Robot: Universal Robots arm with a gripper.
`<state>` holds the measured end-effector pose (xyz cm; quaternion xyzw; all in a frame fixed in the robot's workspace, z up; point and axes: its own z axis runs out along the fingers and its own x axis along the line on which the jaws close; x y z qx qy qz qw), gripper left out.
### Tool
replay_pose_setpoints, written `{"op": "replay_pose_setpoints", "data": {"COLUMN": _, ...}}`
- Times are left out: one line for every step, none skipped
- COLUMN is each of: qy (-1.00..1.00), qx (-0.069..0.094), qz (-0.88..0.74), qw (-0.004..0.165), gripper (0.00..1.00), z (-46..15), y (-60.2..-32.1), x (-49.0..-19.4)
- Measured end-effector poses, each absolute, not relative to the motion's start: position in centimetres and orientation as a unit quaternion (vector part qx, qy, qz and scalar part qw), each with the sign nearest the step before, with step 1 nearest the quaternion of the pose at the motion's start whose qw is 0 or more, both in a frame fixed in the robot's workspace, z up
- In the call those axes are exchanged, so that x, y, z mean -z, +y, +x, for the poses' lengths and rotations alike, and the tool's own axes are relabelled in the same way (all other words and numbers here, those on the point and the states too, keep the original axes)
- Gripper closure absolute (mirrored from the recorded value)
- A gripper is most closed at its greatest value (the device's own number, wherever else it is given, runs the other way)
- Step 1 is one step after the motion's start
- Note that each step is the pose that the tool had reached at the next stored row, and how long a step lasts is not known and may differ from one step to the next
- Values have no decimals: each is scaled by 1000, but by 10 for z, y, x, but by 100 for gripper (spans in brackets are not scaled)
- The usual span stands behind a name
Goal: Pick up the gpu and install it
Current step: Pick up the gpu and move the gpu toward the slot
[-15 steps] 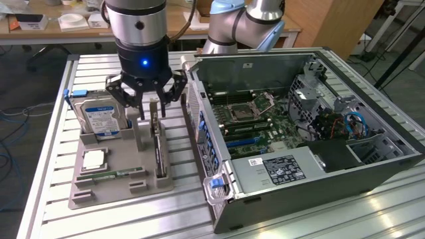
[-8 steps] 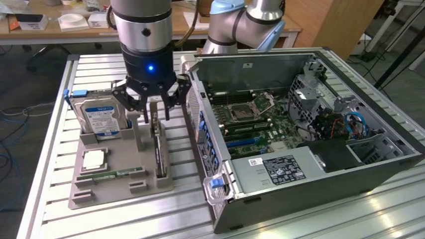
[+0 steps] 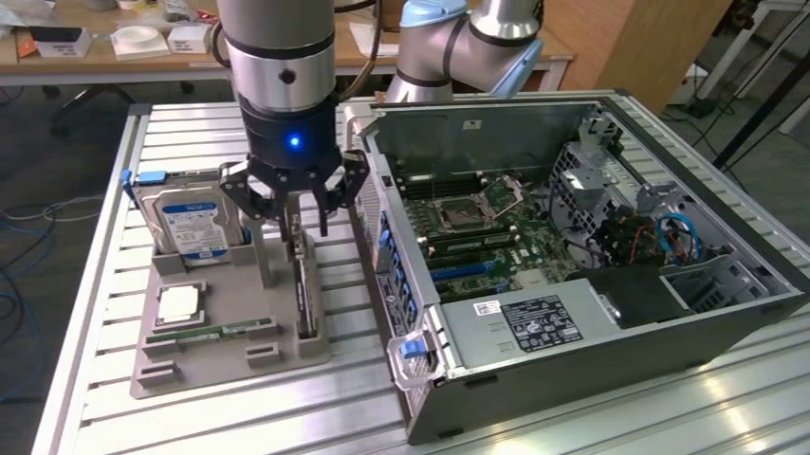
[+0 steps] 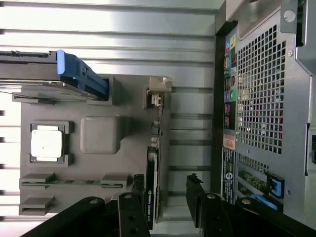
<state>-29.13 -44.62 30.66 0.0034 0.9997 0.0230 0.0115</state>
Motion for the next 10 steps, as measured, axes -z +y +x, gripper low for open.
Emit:
{"op": "replay_pose_setpoints", "data": {"qy": 1000, "qx": -23, "qz": 3, "qw": 12, "gripper": 53, "z": -291, "y": -446, "x": -305}}
{"op": "replay_pose_setpoints", "data": {"qy": 1000, "qx": -23, "qz": 3, "qw": 11, "gripper": 53, "z": -291, "y": -447, "x": -303}}
{"op": "replay_pose_setpoints", "data": {"qy": 1000, "qx": -23, "qz": 3, "qw": 12, "gripper": 53, "z": -291, "y": -447, "x": -302}}
{"op": "replay_pose_setpoints", "data": {"qy": 1000, "qx": -23, "qz": 3, "qw": 12, "gripper": 53, "z": -291, "y": -447, "x": -300}}
{"op": "replay_pose_setpoints", "data": {"qy": 1000, "qx": -23, "qz": 3, "qw": 12, "gripper": 53, "z": -291, "y": -448, "x": -299}}
{"op": "replay_pose_setpoints", "data": {"qy": 1000, "qx": -23, "qz": 3, "qw": 11, "gripper": 53, "z": -291, "y": -448, "x": -298}}
{"op": "replay_pose_setpoints", "data": {"qy": 1000, "qx": -23, "qz": 3, "qw": 11, "gripper": 53, "z": -291, "y": -449, "x": -296}}
{"op": "replay_pose_setpoints", "data": {"qy": 1000, "qx": -23, "qz": 3, "qw": 12, "gripper": 53, "z": -291, "y": -449, "x": -295}}
{"op": "replay_pose_setpoints", "data": {"qy": 1000, "qx": -23, "qz": 3, "qw": 11, "gripper": 53, "z": -291, "y": -450, "x": -294}}
{"op": "replay_pose_setpoints", "data": {"qy": 1000, "qx": -23, "qz": 3, "qw": 12, "gripper": 53, "z": -291, "y": -450, "x": -292}}
